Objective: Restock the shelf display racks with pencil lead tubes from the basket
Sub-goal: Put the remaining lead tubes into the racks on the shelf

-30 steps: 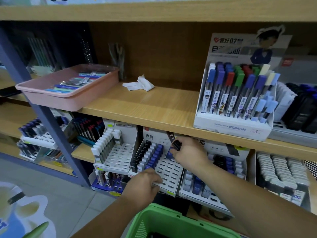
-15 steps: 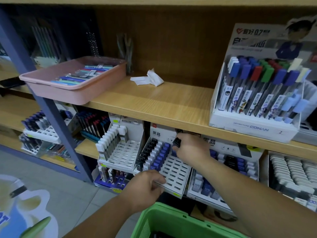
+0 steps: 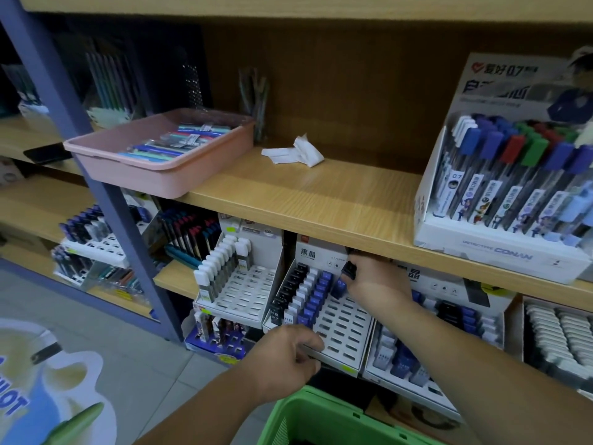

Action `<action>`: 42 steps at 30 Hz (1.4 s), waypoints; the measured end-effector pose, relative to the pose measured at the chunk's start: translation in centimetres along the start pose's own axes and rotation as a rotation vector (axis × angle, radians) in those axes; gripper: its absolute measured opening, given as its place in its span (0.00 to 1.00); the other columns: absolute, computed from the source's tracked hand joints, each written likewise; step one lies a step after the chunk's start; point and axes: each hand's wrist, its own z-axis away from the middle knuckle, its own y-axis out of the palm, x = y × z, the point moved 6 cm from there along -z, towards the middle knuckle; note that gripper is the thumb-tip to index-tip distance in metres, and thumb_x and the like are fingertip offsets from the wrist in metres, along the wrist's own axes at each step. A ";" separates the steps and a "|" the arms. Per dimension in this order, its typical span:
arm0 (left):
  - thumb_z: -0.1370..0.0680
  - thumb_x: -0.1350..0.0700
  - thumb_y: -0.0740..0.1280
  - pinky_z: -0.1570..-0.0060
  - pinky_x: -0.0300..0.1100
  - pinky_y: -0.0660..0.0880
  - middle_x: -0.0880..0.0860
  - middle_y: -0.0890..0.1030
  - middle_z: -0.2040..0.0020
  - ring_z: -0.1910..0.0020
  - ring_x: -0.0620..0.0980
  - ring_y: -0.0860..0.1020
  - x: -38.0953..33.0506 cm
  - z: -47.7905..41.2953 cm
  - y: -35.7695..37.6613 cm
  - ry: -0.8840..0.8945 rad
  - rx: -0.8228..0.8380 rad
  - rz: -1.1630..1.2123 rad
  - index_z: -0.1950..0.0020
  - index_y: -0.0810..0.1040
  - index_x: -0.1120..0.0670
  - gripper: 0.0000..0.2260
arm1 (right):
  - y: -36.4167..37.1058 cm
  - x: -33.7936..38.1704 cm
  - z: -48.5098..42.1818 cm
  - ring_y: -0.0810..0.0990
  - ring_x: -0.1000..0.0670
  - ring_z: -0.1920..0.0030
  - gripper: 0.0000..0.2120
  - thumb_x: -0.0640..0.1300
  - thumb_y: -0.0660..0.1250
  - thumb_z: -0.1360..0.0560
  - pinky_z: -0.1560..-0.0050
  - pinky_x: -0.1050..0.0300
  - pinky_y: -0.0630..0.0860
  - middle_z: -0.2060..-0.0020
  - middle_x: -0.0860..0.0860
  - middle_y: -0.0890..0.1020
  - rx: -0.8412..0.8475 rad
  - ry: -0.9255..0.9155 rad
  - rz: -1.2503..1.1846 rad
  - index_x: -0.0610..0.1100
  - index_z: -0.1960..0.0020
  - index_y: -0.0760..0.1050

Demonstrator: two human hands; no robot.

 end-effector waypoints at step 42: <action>0.25 0.59 0.78 0.50 0.50 0.84 0.58 0.85 0.58 0.59 0.54 0.84 -9.1 0.4 1.5 -0.147 -0.177 0.889 0.43 0.80 0.61 0.14 | 0.0 2.2 5.0 0.86 0.45 0.55 0.17 0.53 0.71 0.21 0.49 0.45 0.84 0.55 0.46 0.88 0.374 0.371 -1.345 0.39 0.43 0.78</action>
